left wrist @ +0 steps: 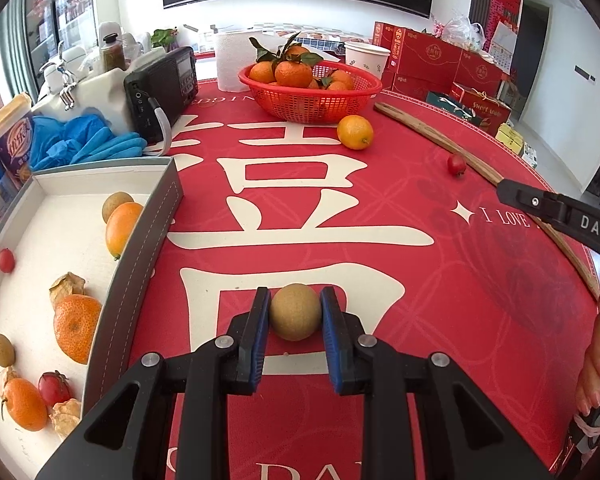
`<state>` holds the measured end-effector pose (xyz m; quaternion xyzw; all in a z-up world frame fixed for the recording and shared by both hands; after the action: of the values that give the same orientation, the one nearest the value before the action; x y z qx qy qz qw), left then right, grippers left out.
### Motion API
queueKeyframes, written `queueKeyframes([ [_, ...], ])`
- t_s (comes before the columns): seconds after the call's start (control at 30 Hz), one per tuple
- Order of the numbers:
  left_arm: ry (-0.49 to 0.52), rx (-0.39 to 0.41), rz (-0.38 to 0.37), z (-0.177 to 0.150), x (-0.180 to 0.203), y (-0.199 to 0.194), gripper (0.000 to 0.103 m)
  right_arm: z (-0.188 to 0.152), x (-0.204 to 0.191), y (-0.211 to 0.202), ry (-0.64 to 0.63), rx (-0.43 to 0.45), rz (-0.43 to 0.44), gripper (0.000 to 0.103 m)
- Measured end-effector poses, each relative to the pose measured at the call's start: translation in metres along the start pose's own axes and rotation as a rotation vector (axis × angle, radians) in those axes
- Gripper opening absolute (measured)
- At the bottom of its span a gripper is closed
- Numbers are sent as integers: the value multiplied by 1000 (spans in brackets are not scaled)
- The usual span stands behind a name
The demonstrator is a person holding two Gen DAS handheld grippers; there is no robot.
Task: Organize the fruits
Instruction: 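Grasp the red cherry tomato by the stick with the right tool while the left tool holds the brown fruit, then carry both fruits into the white tray and open both tools to release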
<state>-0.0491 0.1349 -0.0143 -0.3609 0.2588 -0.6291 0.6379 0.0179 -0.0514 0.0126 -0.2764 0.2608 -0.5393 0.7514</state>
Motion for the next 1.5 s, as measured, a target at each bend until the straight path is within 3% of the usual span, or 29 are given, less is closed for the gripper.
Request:
queueKeyframes([
  [0.17,-4,3,7,0,-1,0,27,-2,6,7,-29,-21,-65,13],
  [0.2,-3,4,11,0,0,0,27,0,8,10,-29,-23,-85,26],
  [0.23,-1,5,13,0,0,0,27,2,10,12,-27,-23,-102,57],
  [0.27,1,6,15,0,1,0,27,6,12,16,-21,-12,-115,71],
  [0.3,0,6,15,-1,1,0,27,11,15,18,-12,2,-121,78],
  [0.47,4,8,18,0,1,0,27,31,25,47,36,-37,-142,77],
  [0.53,6,10,20,-1,1,0,27,33,28,63,41,-78,-145,55],
  [0.67,6,14,25,0,-1,1,27,33,27,80,-11,-116,-222,46],
  [0.7,6,13,25,0,-1,1,27,32,25,80,-19,-116,-227,28],
  [0.73,5,13,25,0,-2,1,27,31,24,79,-16,-119,-219,21],
  [1.03,-22,23,17,1,-6,-3,27,32,8,48,-10,-42,-92,21],
  [1.23,-24,114,5,14,-11,-31,27,32,-16,32,-6,-5,28,21],
  [1.5,-147,190,52,33,-65,-60,27,36,-70,14,-68,17,181,21],
])
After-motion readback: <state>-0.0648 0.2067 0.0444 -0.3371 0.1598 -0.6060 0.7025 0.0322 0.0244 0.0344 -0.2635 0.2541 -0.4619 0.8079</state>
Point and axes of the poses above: each gripper's, at about its wrist camera, not at the fingertips, and y roughly the way its jaws point, x to its right, z to its top, the point moved 3 cm from there along y, roughly the way its jaws point, and after that the axes turned 8 degrees about -y, right-handed, at the moved point
